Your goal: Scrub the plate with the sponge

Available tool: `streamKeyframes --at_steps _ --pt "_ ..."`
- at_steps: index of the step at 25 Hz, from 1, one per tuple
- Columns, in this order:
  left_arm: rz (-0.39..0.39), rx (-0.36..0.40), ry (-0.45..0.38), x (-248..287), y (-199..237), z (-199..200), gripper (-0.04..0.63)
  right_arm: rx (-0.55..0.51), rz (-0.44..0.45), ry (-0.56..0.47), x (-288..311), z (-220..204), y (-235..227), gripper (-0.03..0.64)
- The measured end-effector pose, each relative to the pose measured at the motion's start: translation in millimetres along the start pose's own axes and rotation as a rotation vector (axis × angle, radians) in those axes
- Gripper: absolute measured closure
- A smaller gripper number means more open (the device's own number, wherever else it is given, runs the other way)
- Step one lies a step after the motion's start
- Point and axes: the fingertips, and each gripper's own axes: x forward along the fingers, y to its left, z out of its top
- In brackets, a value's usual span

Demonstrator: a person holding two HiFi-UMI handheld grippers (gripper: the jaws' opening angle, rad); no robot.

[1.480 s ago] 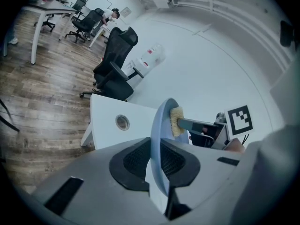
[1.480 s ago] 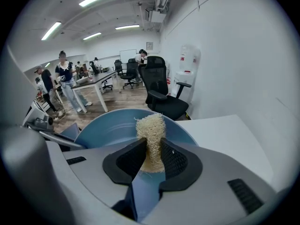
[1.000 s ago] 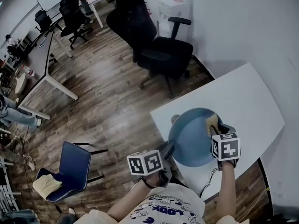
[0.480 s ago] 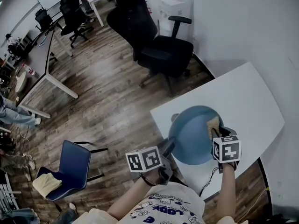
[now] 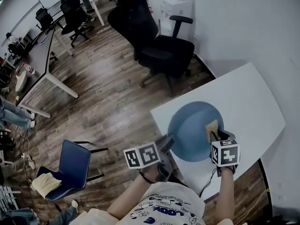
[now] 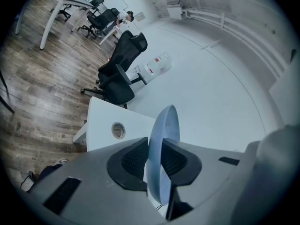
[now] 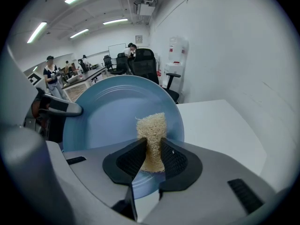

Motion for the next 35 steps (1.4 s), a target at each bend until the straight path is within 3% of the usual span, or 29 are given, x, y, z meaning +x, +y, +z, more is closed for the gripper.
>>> streamKeyframes --at_steps 35 --pt "0.021 -0.059 -0.071 6 10 24 0.525 -0.026 0.112 0.044 7 -19 71 0.517"
